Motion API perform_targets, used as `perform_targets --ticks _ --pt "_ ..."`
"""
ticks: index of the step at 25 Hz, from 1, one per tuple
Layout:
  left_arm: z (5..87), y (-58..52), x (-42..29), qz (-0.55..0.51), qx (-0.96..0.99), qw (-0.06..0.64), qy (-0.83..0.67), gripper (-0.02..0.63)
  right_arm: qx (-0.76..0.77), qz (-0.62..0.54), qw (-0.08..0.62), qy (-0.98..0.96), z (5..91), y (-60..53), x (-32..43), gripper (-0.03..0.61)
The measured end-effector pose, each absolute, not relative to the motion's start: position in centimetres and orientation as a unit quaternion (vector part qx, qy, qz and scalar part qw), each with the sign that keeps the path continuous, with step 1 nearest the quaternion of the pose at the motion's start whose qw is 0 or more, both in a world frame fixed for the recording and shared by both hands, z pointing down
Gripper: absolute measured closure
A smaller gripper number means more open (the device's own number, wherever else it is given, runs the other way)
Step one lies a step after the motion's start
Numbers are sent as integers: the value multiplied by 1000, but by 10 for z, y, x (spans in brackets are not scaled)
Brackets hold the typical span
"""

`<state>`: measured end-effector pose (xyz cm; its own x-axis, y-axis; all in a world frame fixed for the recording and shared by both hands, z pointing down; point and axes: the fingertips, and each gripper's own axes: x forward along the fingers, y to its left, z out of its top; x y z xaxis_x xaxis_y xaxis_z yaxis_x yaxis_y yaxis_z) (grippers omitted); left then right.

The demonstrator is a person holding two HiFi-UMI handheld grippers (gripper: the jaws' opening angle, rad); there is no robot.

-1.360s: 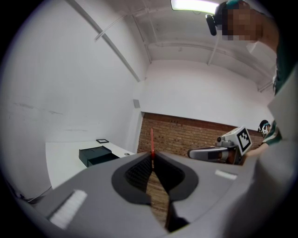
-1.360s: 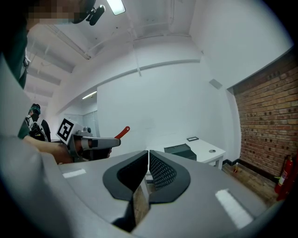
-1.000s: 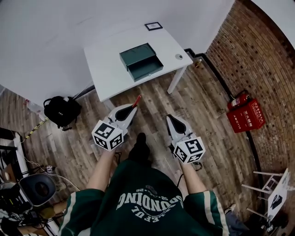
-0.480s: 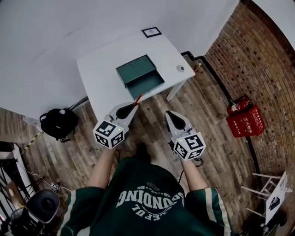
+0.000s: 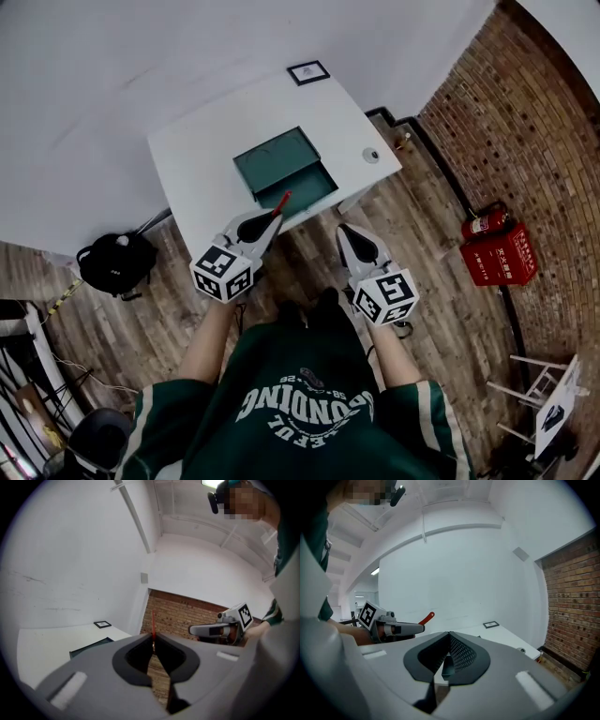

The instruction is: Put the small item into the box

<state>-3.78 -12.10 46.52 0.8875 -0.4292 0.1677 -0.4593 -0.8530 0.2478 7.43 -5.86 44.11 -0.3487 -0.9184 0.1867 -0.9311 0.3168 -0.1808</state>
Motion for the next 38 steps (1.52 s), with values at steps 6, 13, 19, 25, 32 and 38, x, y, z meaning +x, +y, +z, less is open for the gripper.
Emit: perform_targets --ticks 6,13,19,25,32,38 --pt "470 -155 -27 55 955 146 -251 549 552 130 24 -823 446 -102 88 577" --pt "477 -202 -16 57 938 149 -308 549 501 128 24 -856 446 -174 104 577" --pt "482 -241 -16 53 910 164 -376 549 437 130 32 -889 443 -234 113 577" --pt "486 -257 -18 45 882 173 -437 549 378 125 47 -916 443 -272 116 577" --pt "490 -268 -23 49 870 176 -457 549 355 134 49 -924 448 -297 110 577" --pt "490 -282 -32 55 869 174 -460 549 349 142 51 -925 453 -307 103 577"
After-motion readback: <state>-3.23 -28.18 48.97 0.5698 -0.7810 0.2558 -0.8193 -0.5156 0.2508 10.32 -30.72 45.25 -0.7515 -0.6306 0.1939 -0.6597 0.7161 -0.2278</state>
